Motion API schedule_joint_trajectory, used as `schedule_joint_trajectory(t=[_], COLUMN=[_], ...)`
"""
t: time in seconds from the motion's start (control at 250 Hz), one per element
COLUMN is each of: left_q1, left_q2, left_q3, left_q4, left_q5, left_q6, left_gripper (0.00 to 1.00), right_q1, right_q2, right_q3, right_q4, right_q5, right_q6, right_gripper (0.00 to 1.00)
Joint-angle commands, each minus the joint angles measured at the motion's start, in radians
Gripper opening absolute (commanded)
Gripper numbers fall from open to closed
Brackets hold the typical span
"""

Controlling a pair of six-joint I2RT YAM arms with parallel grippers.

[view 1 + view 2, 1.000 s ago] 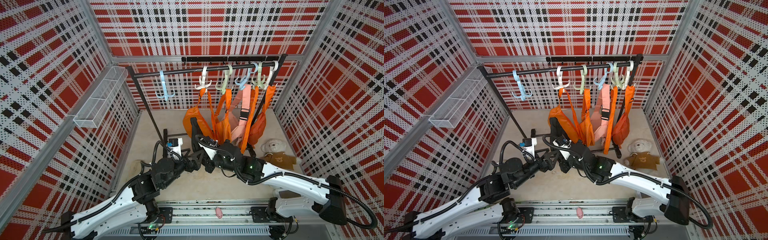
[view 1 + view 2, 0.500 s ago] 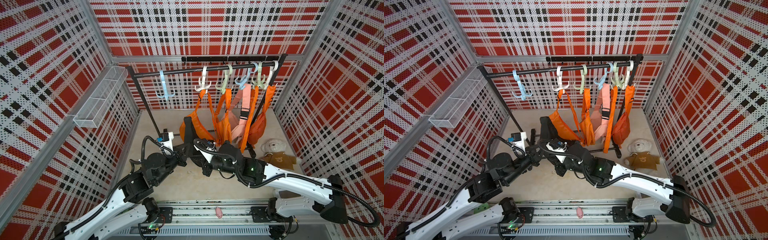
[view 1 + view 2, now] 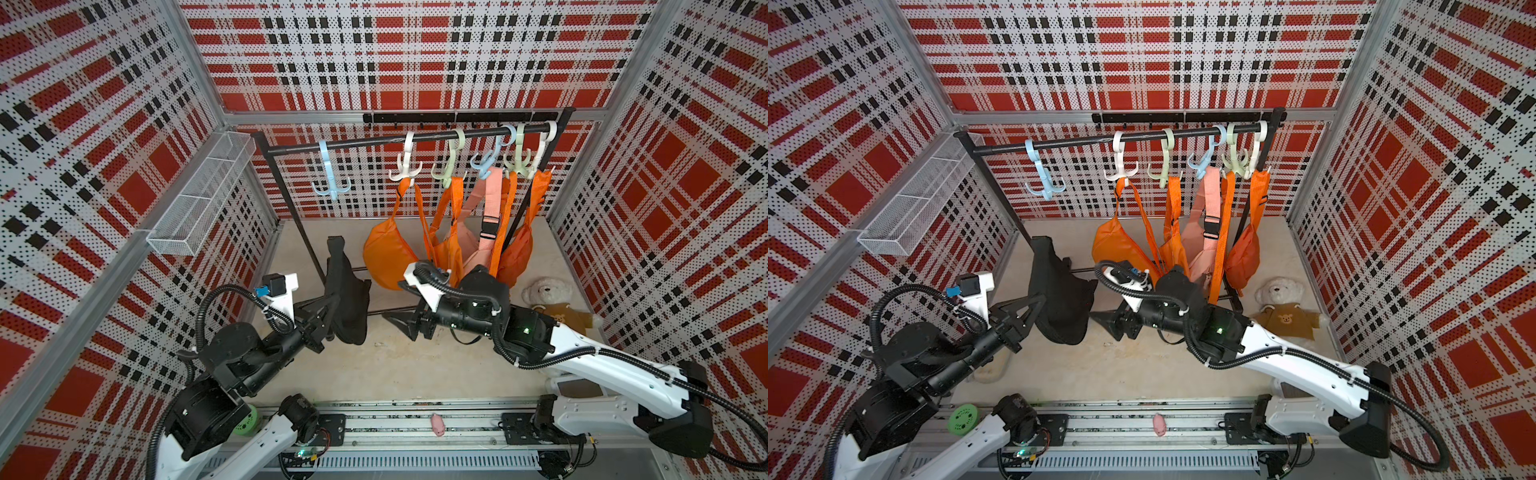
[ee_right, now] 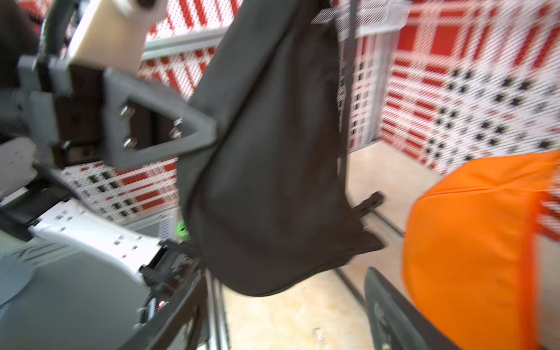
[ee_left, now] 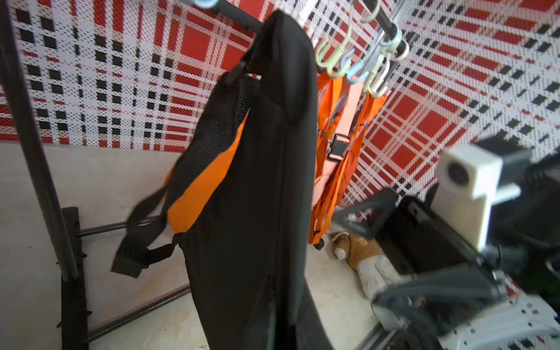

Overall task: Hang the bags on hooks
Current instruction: Pick up the bag from the center of the board, then hang the bag on the hook.

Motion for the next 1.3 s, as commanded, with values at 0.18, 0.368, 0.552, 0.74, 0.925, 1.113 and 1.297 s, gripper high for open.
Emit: schedule_joint_trajectory(t=[0.18, 0.368, 0.552, 0.74, 0.925, 1.113, 1.297], left_q1=[0.006, 0.005, 0.006, 0.006, 0.006, 0.005, 0.006], left_q2=[0.015, -0.003, -0.001, -0.008, -0.021, -0.038, -0.057], left_q3=[0.075, 0.087, 0.083, 0.099, 0.107, 0.096, 0.083], left_q4=[-0.079, -0.087, -0.083, -0.084, -0.102, -0.093, -0.068], left_q5=[0.343, 0.367, 0.408, 0.421, 0.442, 0.445, 0.462], left_q6=[0.117, 0.117, 0.106, 0.104, 0.106, 0.095, 0.074], left_gripper=[0.0, 0.0, 0.0, 0.0, 0.0, 0.0, 0.0], right_q1=[-0.193, -0.193, -0.191, -0.168, -0.168, -0.166, -0.163], right_q2=[-0.065, -0.017, 0.046, 0.134, 0.162, 0.224, 0.236], right_q3=[0.067, 0.113, 0.13, 0.167, 0.187, 0.228, 0.202], right_q4=[-0.096, -0.151, -0.107, -0.094, -0.088, -0.088, -0.041], right_q5=[-0.263, -0.334, -0.367, -0.394, -0.395, -0.449, -0.435], right_q6=[-0.026, -0.071, -0.06, -0.07, -0.083, -0.076, -0.065], right_gripper=[0.94, 1.0, 0.96, 0.83, 0.75, 0.73, 0.25])
